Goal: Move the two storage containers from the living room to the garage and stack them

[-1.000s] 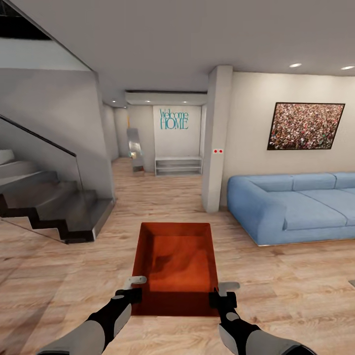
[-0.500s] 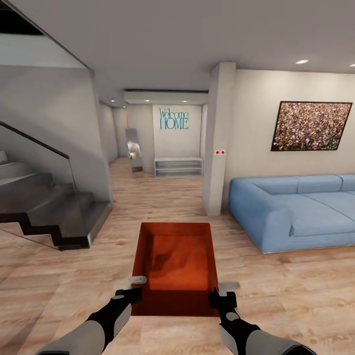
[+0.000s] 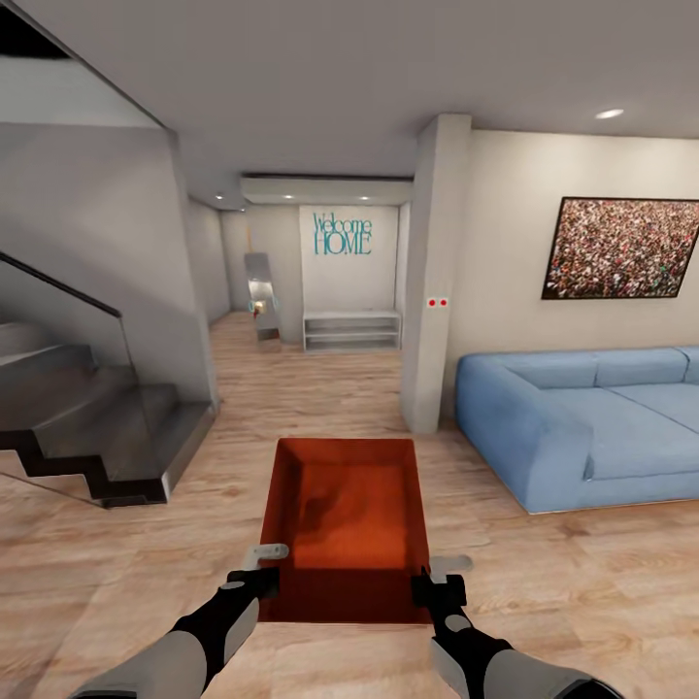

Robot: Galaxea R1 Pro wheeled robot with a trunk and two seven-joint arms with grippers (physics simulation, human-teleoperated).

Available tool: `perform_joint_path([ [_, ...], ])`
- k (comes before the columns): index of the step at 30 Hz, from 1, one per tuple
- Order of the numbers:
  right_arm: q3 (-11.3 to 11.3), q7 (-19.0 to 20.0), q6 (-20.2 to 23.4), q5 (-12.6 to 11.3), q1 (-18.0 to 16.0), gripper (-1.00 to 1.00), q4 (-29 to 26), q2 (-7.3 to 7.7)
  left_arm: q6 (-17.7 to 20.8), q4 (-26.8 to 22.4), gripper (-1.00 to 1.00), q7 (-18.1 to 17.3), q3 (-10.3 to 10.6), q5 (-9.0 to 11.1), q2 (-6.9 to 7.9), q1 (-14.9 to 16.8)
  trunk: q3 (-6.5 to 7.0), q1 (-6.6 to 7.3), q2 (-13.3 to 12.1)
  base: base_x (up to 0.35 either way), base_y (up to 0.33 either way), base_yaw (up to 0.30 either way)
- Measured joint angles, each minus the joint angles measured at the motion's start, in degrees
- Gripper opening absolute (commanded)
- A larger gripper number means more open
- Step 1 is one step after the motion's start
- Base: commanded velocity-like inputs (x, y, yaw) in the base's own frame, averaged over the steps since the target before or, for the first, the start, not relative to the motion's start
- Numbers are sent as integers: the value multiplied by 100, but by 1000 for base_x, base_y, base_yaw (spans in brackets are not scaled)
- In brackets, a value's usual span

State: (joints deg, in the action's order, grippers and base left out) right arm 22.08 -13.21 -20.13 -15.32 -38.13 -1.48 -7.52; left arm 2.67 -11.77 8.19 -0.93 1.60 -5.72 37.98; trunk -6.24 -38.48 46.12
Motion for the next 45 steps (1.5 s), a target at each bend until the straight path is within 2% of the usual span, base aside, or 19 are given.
perform_joint_path([
  [17, 2, -1, 12, 4, 0, -100, 0, -1, 0, 9, -100, 0, -1, 4, 1, 0, 0, 0, 0, 322, 0, 1],
  [31, -11, 11, 11, 17, -1, -100, 0, 7, 0, 7, -100, 10, -4, 2, -6, -1, 0, 0, 0, 322, 0, 235],
  [45, 7, 0, 15, -1, -1, -100, 0, -1, 1, 9, -100, 0, -3, 5, 1, 0, 0, 0, 0, 322, 0, 16],
])
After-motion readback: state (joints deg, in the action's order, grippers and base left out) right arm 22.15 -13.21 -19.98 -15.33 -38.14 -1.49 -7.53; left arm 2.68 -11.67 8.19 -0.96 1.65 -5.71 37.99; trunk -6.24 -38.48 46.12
